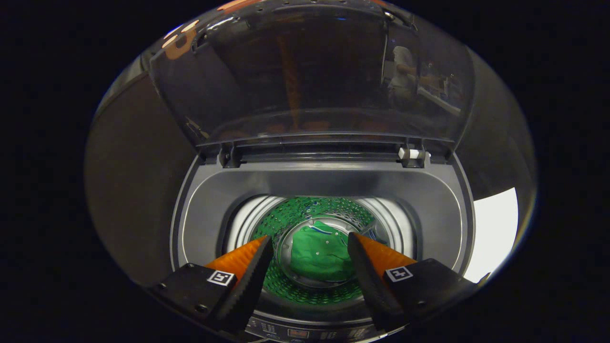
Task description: Put the clothes into the washing machine and then close the washing machine lid.
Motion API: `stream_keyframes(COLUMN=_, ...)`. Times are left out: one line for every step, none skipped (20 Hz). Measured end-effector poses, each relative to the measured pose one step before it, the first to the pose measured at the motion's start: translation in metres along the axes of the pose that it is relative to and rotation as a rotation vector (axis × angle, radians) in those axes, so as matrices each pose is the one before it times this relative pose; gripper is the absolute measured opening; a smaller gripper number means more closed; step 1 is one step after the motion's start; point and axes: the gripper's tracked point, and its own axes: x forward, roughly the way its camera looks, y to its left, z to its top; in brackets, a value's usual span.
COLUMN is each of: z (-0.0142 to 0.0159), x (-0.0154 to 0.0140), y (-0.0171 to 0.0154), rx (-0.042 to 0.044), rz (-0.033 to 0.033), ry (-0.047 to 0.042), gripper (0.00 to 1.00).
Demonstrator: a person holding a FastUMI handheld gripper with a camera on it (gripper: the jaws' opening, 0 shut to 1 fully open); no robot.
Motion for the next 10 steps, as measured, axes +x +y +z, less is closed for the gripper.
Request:
stream_keyframes(z=0.00481, x=-0.00781, y=0.00111, rx=-0.00424, rz=0.00139, ry=-0.02598, gripper=1.0)
stream_keyframes(z=0.00833, x=-0.00982, y=0.00223, rx=-0.00416, rz=0.00534, ry=-0.03456, gripper=1.0)
stream_keyframes(z=0.009, x=-0.0118, y=0.00346, rx=-0.00435, rz=0.00817, ry=-0.04007, gripper=0.99)
stream_keyframes(z=0.01189, x=-0.01329, y=0.00324, rx=-0.00592, rz=0.0084, ry=-0.04428, gripper=0.99)
stream_keyframes(z=0.01224, x=-0.01481, y=0.00345, rx=-0.00408, rz=0.00645, ry=-0.04732, gripper=0.99)
stream_keyframes(z=0.01335, x=-0.01261, y=0.00216, rx=-0.00393, rz=0.00408, ry=-0.04684, gripper=0.99)
stream_keyframes(z=0.01783, x=-0.01325, y=0.00201, rx=-0.00236, rz=0.00047, ry=-0.04914, gripper=0.99)
stream_keyframes(z=0.01556, x=-0.01091, y=0.00106, rx=-0.00265, rz=-0.00043, ry=-0.04562, gripper=0.99)
stream_keyframes(z=0.01966, x=-0.01301, y=0.00275, rx=-0.00039, rz=0.00513, ry=-0.04393, gripper=0.99)
stream_keyframes(z=0.02147, x=-0.01201, y=0.00222, rx=0.0017, rz=0.00508, ry=-0.04773, gripper=0.99)
